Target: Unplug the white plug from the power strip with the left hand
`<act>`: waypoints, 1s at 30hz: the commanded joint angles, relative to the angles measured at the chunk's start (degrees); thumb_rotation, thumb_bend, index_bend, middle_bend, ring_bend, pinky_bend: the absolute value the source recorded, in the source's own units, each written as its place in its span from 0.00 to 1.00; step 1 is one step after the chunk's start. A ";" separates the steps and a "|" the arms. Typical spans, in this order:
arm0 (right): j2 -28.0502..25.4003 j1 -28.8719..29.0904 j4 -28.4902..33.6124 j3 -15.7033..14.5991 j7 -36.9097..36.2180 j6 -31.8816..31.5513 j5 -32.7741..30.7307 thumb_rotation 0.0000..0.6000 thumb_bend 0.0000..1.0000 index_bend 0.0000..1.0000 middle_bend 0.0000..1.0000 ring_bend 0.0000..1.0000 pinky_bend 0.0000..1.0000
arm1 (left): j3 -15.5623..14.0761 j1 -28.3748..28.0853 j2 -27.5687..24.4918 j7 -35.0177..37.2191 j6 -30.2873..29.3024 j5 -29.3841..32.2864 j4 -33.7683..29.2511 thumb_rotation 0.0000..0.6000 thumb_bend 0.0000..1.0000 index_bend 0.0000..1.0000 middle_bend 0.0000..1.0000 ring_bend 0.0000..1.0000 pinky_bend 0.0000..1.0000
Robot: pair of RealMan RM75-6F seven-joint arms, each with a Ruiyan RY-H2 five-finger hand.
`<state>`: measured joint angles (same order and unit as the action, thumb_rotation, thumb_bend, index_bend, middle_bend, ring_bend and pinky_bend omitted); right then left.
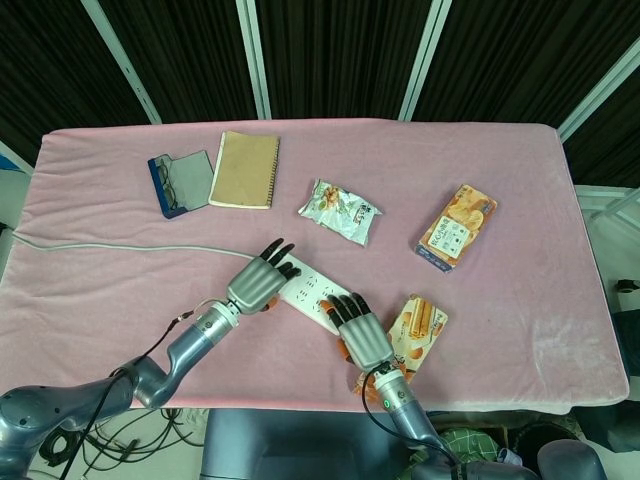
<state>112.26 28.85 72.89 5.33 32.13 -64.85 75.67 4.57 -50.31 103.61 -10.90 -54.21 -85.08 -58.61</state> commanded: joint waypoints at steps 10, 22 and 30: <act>-0.24 -0.08 -0.23 -0.01 -0.66 -0.10 0.28 1.00 0.36 0.13 0.11 0.13 0.11 | -0.01 -0.43 1.25 0.50 -0.13 -0.58 1.63 1.00 0.26 0.32 0.34 0.00 0.00; -0.36 -0.27 -0.36 -0.08 -0.66 0.16 -0.08 1.00 0.36 0.17 0.11 0.13 0.11 | -0.32 -0.29 1.77 0.63 -1.05 -1.34 2.58 1.00 0.37 0.37 0.38 0.02 0.00; -0.55 -0.35 -0.09 -0.12 -0.43 0.05 -0.08 1.00 0.36 0.17 0.11 0.13 0.11 | -0.44 0.18 1.77 -0.25 -1.57 -1.29 2.66 1.00 0.46 0.44 0.46 0.07 0.00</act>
<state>111.71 28.50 72.80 5.21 31.69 -64.79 75.59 4.14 -50.16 105.38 -11.13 -55.75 -86.37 -55.94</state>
